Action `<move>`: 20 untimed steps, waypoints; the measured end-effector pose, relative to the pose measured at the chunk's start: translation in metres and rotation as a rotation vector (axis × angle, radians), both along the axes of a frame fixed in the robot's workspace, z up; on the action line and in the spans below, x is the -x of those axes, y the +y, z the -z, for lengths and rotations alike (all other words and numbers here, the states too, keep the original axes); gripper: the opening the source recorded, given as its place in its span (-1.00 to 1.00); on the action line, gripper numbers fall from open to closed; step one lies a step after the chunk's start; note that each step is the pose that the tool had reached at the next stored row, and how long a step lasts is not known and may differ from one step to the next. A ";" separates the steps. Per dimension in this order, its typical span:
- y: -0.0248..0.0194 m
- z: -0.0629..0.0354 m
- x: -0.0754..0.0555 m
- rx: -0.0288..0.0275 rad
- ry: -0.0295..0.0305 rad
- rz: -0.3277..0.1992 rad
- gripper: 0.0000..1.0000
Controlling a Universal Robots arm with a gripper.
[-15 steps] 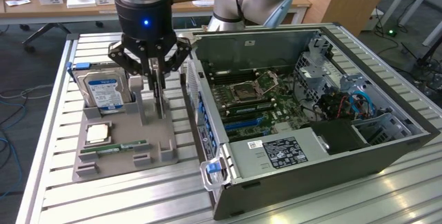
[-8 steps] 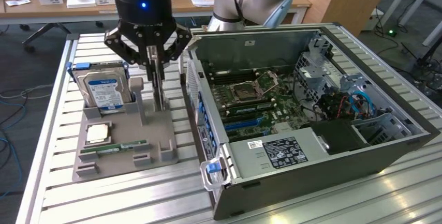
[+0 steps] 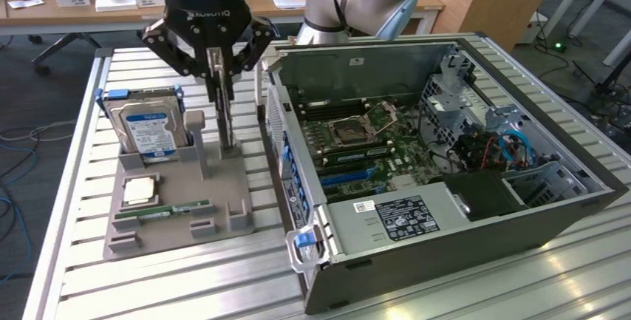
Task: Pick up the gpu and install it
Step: 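Pick up the gpu and move the gpu toward the slot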
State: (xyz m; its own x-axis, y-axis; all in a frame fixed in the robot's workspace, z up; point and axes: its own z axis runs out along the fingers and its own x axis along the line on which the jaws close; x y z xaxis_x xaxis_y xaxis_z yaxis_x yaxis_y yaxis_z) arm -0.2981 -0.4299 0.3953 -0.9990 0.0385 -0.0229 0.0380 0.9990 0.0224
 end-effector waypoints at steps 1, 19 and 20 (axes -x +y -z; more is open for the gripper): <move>0.0000 -0.0030 0.000 0.0003 0.0000 0.000 -0.47; 0.0001 -0.0366 0.000 0.0027 0.0000 0.000 -0.47; 0.0000 -0.0366 0.000 0.0028 0.0000 0.000 -0.47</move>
State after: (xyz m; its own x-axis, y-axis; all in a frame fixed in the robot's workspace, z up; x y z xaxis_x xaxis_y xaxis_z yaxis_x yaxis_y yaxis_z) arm -0.2981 -0.4298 0.4320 -0.9990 0.0384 -0.0230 0.0380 0.9991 0.0196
